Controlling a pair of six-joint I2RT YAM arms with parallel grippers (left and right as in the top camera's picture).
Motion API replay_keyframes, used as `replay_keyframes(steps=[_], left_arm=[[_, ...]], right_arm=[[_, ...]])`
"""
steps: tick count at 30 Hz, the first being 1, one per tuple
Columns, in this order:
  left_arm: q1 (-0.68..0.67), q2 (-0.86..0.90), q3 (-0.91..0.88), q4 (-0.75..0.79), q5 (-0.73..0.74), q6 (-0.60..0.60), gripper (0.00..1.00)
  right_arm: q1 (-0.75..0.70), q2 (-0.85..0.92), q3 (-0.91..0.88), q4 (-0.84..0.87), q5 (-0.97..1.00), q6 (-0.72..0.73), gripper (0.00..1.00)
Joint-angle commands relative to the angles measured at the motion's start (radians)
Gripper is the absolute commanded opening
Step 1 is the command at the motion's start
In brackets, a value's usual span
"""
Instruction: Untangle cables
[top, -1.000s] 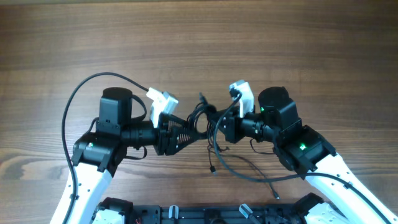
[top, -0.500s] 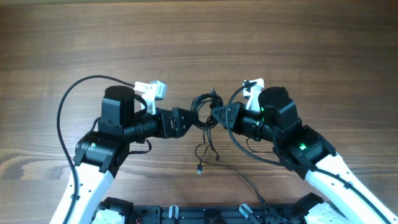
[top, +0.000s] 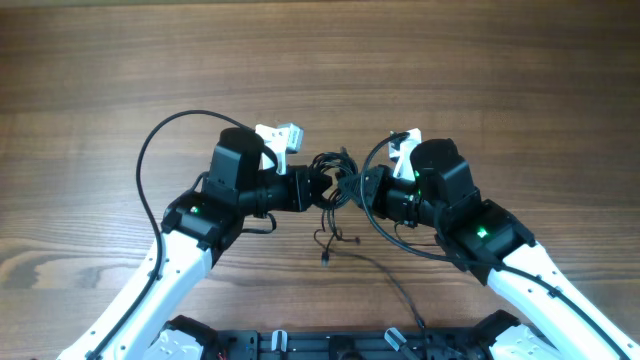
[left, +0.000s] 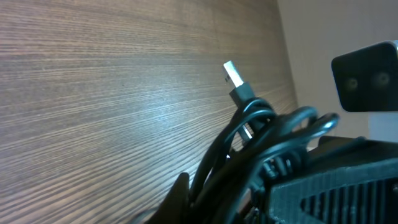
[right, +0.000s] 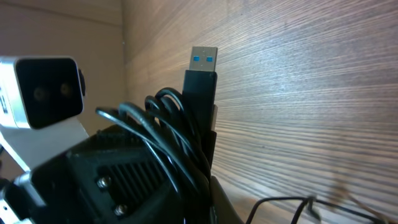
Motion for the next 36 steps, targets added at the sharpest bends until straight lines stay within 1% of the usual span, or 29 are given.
replay_keyframes(steps=[1, 2, 3, 5, 6, 7, 8, 9, 10, 11, 13, 14, 16, 17, 19, 21, 23, 25, 26, 27, 29, 30, 31, 32, 33, 36], left_arm=[[0.054, 0.015, 0.010, 0.025, -0.046, -0.090, 0.04], [0.066, 0.012, 0.010, 0.029, -0.047, -0.090, 0.04], [0.078, 0.011, 0.010, 0.029, -0.050, -0.090, 0.04], [0.103, 0.011, 0.010, 0.025, -0.050, -0.091, 0.04], [0.121, 0.011, 0.010, 0.014, -0.058, -0.106, 0.04], [0.133, 0.011, 0.010, 0.005, -0.070, -0.121, 0.04], [0.143, 0.011, 0.010, -0.004, -0.089, -0.145, 0.04], [0.154, 0.011, 0.010, -0.012, -0.118, -0.191, 0.04], [0.160, 0.011, 0.010, -0.013, -0.137, -0.239, 0.04], [0.163, 0.011, 0.010, -0.011, -0.151, -0.311, 0.04], [0.163, 0.011, 0.010, -0.005, -0.154, -0.431, 0.04], [0.161, 0.011, 0.010, -0.006, -0.153, -0.474, 0.04], [0.155, 0.011, 0.010, -0.006, -0.153, -0.508, 0.04], [0.151, 0.011, 0.010, -0.006, -0.150, -0.523, 0.04], [0.136, 0.011, 0.010, -0.005, -0.149, -0.565, 0.04], [0.122, 0.011, 0.010, -0.005, -0.149, -0.609, 0.04], [0.114, 0.011, 0.010, -0.005, -0.150, -0.636, 0.04], [0.114, 0.011, 0.010, -0.005, -0.150, -0.639, 0.04], [0.114, 0.011, 0.010, -0.005, -0.151, -0.639, 0.04], [0.114, 0.011, 0.010, -0.005, -0.156, -0.640, 0.04], [0.114, 0.011, 0.010, -0.005, -0.162, -0.647, 0.04], [0.114, 0.011, 0.010, -0.005, -0.163, -0.651, 0.04], [0.114, 0.011, 0.010, -0.005, -0.170, -0.653, 0.04], [0.114, 0.011, 0.010, -0.006, -0.185, -0.639, 0.04], [0.114, 0.011, 0.010, -0.005, -0.197, -0.582, 0.04], [0.111, 0.011, 0.010, -0.006, -0.203, -0.294, 0.04]], right_arm=[[-0.005, -0.005, 0.002, -0.026, -0.008, -0.148, 0.12], [-0.005, -0.005, 0.002, -0.034, -0.008, -0.175, 0.17], [-0.005, -0.005, 0.002, -0.041, -0.008, -0.200, 0.27], [-0.005, -0.005, 0.002, -0.059, 0.003, -0.235, 0.62], [-0.004, -0.005, 0.002, -0.068, 0.010, -0.251, 0.84], [-0.004, -0.005, 0.002, -0.070, 0.009, -0.262, 0.92], [-0.004, -0.005, 0.002, -0.070, 0.007, -0.277, 0.96], [-0.004, -0.005, 0.002, -0.066, -0.005, -0.331, 0.98], [-0.004, -0.005, 0.002, -0.062, -0.022, -0.393, 0.98], [-0.004, -0.005, 0.002, -0.056, -0.040, -0.488, 0.97], [-0.004, -0.005, 0.002, -0.041, -0.103, -0.628, 0.98], [-0.001, -0.005, 0.002, -0.030, -0.136, -0.676, 0.98], [0.015, 0.000, 0.002, -0.003, -0.146, -0.736, 0.98], [0.029, 0.011, 0.002, 0.013, -0.121, -0.771, 0.98], [0.058, 0.048, 0.002, 0.038, -0.047, -0.810, 0.94], [0.087, 0.097, 0.002, 0.066, 0.008, -0.809, 0.91], [0.112, 0.151, 0.002, 0.096, 0.021, -0.808, 0.87], [0.130, 0.204, 0.002, 0.134, 0.008, -0.790, 0.80], [0.137, 0.228, 0.002, 0.161, -0.005, -0.758, 0.75], [0.140, 0.243, 0.002, 0.187, -0.019, -0.734, 0.69], [0.142, 0.263, 0.002, 0.235, -0.024, -0.679, 0.47], [0.142, 0.266, 0.002, 0.249, -0.024, -0.658, 0.27], [0.142, 0.266, 0.002, 0.261, -0.017, -0.618, 0.11], [0.142, 0.262, 0.002, 0.264, -0.018, -0.579, 0.04], [0.141, 0.256, 0.002, 0.264, -0.029, -0.547, 0.05], [0.138, 0.225, 0.002, 0.262, -0.111, -0.543, 0.05]])
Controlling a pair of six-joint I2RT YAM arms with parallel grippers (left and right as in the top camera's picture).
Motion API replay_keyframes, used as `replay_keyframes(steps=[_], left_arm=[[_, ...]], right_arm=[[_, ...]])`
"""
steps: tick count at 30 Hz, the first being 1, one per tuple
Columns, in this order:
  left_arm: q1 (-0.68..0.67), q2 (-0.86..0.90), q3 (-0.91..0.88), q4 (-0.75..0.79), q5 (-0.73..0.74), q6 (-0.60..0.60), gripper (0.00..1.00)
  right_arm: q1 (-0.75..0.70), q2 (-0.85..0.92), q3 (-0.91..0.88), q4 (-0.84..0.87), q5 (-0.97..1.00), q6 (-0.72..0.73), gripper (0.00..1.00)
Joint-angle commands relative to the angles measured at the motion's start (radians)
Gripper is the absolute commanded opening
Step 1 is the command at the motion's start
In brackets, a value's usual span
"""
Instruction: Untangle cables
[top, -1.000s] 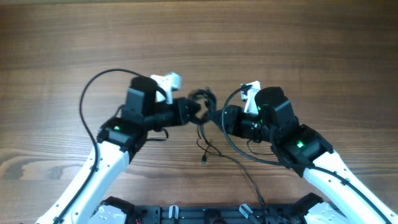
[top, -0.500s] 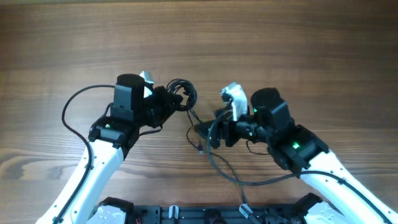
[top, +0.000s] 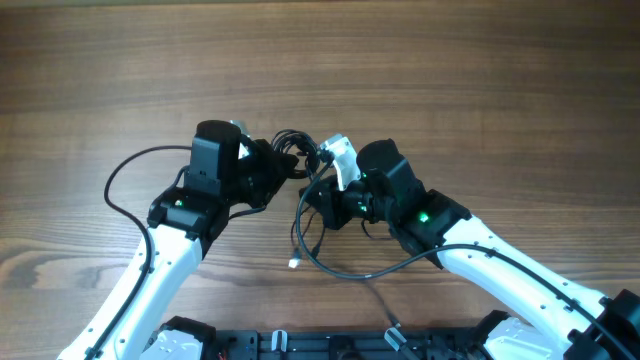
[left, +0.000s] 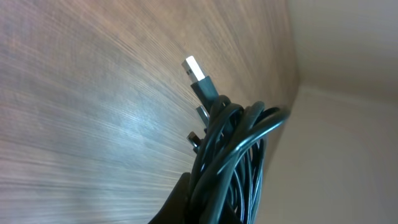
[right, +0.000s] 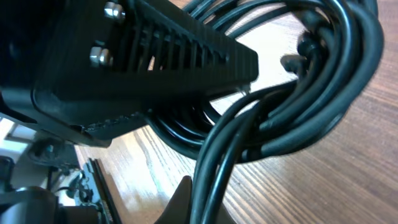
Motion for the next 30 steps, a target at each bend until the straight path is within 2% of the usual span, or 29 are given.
replay_keyframes(steps=[1, 2, 5, 10, 15, 17, 23, 30], left_arm=[[-0.012, 0.000, 0.010, 0.006, -0.011, 0.371, 0.04], [-0.027, 0.000, 0.010, 0.007, 0.007, 0.477, 0.04], [-0.082, 0.000, 0.010, 0.009, 0.054, 0.695, 0.04], [-0.159, 0.000, 0.010, -0.015, 0.056, 0.887, 0.04], [-0.167, 0.000, 0.010, 0.002, 0.058, 0.890, 0.04], [-0.167, 0.000, 0.010, 0.033, 0.117, 0.889, 0.04], [-0.167, 0.000, 0.010, 0.162, 0.355, 0.881, 0.04], [-0.190, 0.001, 0.009, 0.151, 0.370, 0.861, 0.04]], right_arm=[[-0.008, -0.056, 0.002, 0.005, -0.113, 0.066, 0.05], [-0.015, -0.074, 0.002, 0.005, -0.132, 0.066, 0.04], [-0.047, -0.130, 0.002, -0.013, -0.142, 0.065, 0.04], [-0.132, -0.196, 0.002, -0.120, -0.141, 0.062, 0.04], [-0.205, -0.198, 0.002, -0.228, -0.104, 0.061, 0.04], [-0.208, -0.185, 0.002, -0.264, -0.044, 0.061, 0.04], [-0.206, -0.117, 0.002, -0.225, -0.085, 0.066, 0.05], [-0.209, -0.053, 0.002, -0.174, -0.075, 0.103, 0.04]])
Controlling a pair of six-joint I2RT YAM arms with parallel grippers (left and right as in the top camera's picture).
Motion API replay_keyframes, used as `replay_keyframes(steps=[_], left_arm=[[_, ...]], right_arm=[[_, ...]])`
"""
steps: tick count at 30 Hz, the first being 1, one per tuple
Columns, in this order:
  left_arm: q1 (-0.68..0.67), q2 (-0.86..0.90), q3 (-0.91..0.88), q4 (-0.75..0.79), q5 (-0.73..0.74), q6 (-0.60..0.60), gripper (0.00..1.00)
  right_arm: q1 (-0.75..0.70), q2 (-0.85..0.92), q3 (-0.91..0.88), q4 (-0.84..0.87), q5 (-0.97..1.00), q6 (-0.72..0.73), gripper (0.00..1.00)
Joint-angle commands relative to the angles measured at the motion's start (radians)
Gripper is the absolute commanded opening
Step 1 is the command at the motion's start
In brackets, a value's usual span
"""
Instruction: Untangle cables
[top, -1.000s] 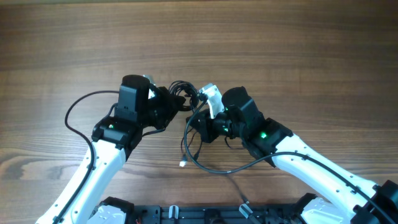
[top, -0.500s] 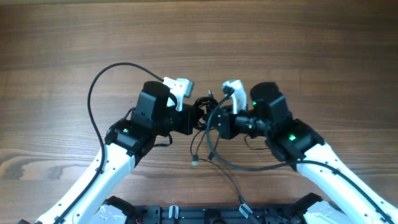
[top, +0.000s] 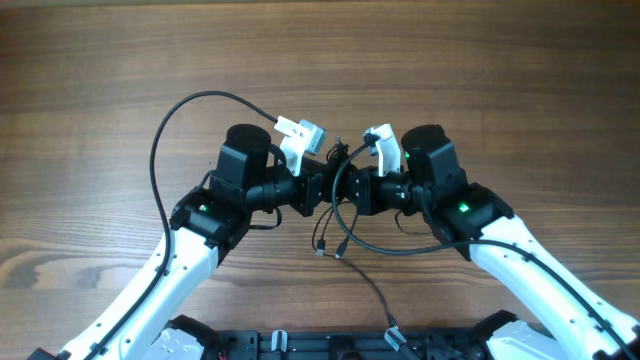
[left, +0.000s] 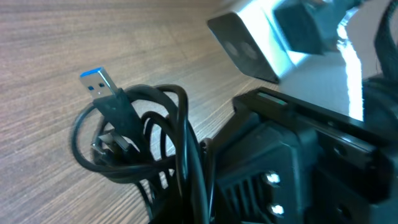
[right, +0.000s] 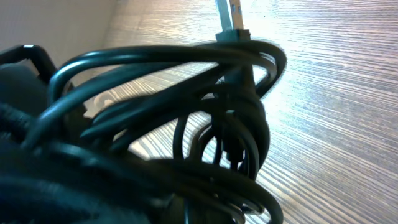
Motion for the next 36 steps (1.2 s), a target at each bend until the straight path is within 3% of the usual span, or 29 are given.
replay_keyframes(steps=[1, 3, 4, 9, 11, 16, 21, 24, 27, 32, 36], left_arm=[[-0.040, -0.010, 0.009, -0.011, 0.121, 0.009, 0.04], [-0.060, -0.010, 0.009, -0.047, 0.120, 0.043, 0.04], [-0.059, -0.010, 0.009, -0.054, 0.121, 0.044, 0.04], [0.025, -0.012, 0.010, -0.058, 0.109, 0.040, 0.04], [0.092, -0.012, 0.010, -0.067, 0.109, 0.028, 0.04], [0.240, -0.012, 0.010, -0.133, 0.110, 0.028, 0.04], [0.299, -0.012, 0.010, -0.174, 0.174, 0.063, 0.04], [0.299, -0.012, 0.010, -0.171, 0.412, 0.269, 0.04], [0.299, -0.012, 0.009, -0.183, 0.591, 0.428, 0.04], [0.299, -0.012, 0.009, -0.188, 0.653, 0.462, 0.04], [0.296, -0.012, 0.009, -0.188, 0.661, 0.463, 0.04]], right_arm=[[-0.013, 0.041, 0.002, 0.038, 0.043, 0.050, 0.04], [-0.019, 0.039, 0.002, 0.064, 0.045, 0.074, 0.06], [-0.022, 0.039, 0.002, 0.064, 0.045, 0.077, 0.12], [-0.047, 0.018, 0.002, -0.057, 0.045, 0.073, 0.71], [-0.076, -0.020, 0.002, -0.122, 0.044, 0.061, 0.78], [-0.144, -0.153, 0.002, -0.198, 0.046, -0.030, 0.87], [-0.187, -0.247, 0.002, -0.199, 0.131, -0.059, 0.94], [-0.187, -0.253, 0.002, -0.187, 0.126, -0.103, 0.94], [-0.187, -0.238, 0.002, -0.184, 0.067, -0.238, 0.94], [-0.187, -0.195, 0.002, -0.151, 0.015, -0.266, 0.92], [-0.186, -0.172, 0.002, -0.075, -0.138, -0.267, 0.86]])
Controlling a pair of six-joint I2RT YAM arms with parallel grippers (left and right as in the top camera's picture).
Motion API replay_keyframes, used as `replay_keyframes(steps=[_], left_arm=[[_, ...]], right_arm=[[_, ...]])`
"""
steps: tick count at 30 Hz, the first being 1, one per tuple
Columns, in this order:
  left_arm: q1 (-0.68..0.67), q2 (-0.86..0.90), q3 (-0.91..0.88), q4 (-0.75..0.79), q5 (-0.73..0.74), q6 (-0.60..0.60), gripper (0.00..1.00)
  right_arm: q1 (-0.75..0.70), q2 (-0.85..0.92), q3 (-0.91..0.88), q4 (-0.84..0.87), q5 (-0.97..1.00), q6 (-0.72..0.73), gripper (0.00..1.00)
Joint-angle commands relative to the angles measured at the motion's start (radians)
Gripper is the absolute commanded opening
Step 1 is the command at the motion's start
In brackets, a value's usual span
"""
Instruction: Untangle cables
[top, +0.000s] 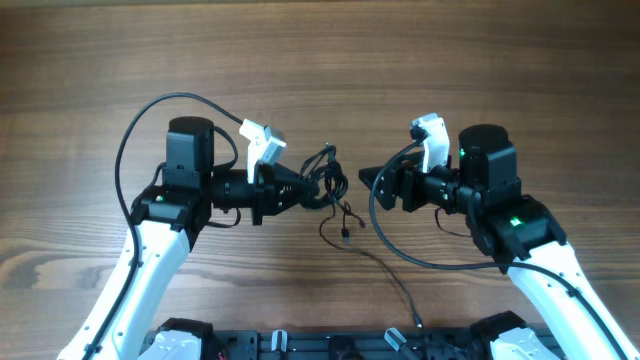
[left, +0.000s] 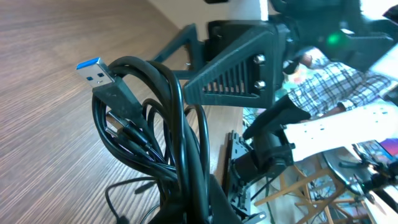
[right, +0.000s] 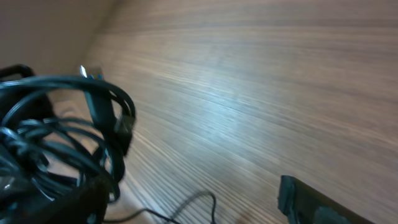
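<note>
A tangled bundle of black cables (top: 322, 180) hangs off the table in my left gripper (top: 303, 189), which is shut on it. In the left wrist view the bundle (left: 149, 124) rises from the jaws, with a blue USB plug (left: 93, 71) sticking out at the top. My right gripper (top: 373, 185) faces the bundle from the right, a short gap away, open and holding nothing. In the right wrist view the bundle (right: 68, 137) is at the left and one finger (right: 298, 196) shows at the lower right. Loose cable tails (top: 343, 228) dangle below the bundle.
A thin black cable (top: 385, 275) runs from under the bundle across the wooden table (top: 320, 60) to the front edge. Each arm's own black cable loops beside it. The black frame of the arm bases lies along the near edge.
The arms have drawn apart. My right gripper, which was pressed into the bundle, now stands open to its right. My left gripper has moved left, keeping the bundle.
First both grippers met at the bundle in the middle of the table. Then both were further left and still at it. After that they faced each other at the middle again. Now only the left gripper holds the bundle, and the right is apart and open.
</note>
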Motion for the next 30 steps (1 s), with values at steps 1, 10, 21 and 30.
replay_keyframes(steps=[1, 10, 21, 30], left_arm=[[0.001, -0.011, 0.008, 0.001, 0.074, 0.049, 0.04], [0.001, -0.011, 0.008, 0.001, 0.074, 0.049, 0.04], [0.001, -0.011, 0.009, 0.005, 0.130, 0.034, 0.04], [0.001, -0.011, 0.009, 0.000, 0.161, 0.033, 0.04]], right_arm=[[-0.003, 0.027, 0.005, 0.064, -0.181, -0.036, 0.86], [0.064, 0.077, 0.005, 0.102, -0.240, -0.085, 0.81], [0.135, 0.114, 0.005, 0.216, -0.080, 0.024, 0.55], [0.186, 0.169, 0.005, 0.272, 0.097, 0.103, 0.16]])
